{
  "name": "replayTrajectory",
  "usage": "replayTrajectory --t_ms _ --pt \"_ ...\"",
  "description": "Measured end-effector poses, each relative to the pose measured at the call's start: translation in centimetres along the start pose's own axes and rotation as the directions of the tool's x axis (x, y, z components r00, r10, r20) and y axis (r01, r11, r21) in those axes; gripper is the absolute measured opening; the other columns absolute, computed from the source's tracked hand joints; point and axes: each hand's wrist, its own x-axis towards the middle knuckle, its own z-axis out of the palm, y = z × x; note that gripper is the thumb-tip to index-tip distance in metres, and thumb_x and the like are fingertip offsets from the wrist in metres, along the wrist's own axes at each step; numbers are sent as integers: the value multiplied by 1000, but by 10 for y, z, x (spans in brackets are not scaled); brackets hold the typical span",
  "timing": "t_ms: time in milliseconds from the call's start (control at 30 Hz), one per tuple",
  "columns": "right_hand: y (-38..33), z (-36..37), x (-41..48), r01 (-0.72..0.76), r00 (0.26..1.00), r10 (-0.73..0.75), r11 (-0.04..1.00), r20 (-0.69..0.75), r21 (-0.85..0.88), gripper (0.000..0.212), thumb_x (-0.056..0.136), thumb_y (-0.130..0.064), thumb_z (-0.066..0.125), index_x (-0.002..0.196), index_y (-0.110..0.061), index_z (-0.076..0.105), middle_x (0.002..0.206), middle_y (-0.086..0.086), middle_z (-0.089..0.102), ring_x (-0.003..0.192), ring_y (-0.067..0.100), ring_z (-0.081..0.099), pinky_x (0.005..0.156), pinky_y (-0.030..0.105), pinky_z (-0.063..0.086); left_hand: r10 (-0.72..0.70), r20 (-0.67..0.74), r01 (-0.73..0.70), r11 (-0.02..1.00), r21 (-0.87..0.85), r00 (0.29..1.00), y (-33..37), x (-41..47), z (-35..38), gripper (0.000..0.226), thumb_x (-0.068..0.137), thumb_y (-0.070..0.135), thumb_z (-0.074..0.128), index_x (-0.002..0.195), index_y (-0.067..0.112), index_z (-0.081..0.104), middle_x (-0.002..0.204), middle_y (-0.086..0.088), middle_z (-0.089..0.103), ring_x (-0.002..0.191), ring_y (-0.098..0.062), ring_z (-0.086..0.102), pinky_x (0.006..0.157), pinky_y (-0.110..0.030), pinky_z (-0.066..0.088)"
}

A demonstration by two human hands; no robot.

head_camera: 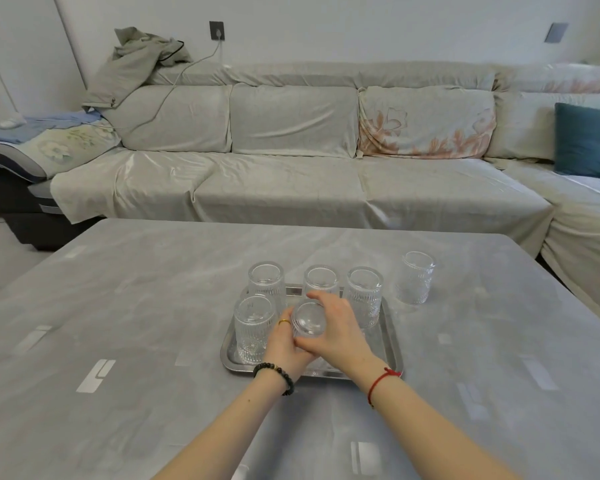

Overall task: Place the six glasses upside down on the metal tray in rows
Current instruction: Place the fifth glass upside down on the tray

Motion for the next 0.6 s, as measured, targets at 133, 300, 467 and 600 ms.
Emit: replayTrajectory --t_ms 133,300,467,600 --pt "5 3 1 -11 1000 11 1000 -15 24 68 63 -22 75 124 -17 45 126 0 50 116 14 38 88 10 23 31 -3 -31 999 9 1000 0 2 1 64 66 7 72 122 12 41 106 -1 57 95 -11 54 66 1 39" --pt "13 1 -1 -58 998 55 990 27 131 59 70 -24 73 122 -21 45 127 -1 49 116 10 42 96 19 30 59 -22 -58 998 40 998 -5 4 1 57 67 5 69 108 32 38 95 18 51 91 -2 51 67 9 33" --pt "27 -16 -5 -122 992 108 959 72 256 53 72 -28 73 118 -32 47 120 -12 51 108 9 49 93 25 42 78 -54 -68 984 166 995 -3 3 1 80 73 19 69 137 10 22 143 -7 34 135 -18 29 103 -13 21" --pt "47 -54 -2 -99 973 175 906 -150 411 34 74 -14 72 93 -36 55 95 -7 61 82 13 60 71 14 52 369 -29 -349 898 267 929 26 6 5 79 77 24 66 139 13 18 146 -1 25 132 -3 17 98 7 2"
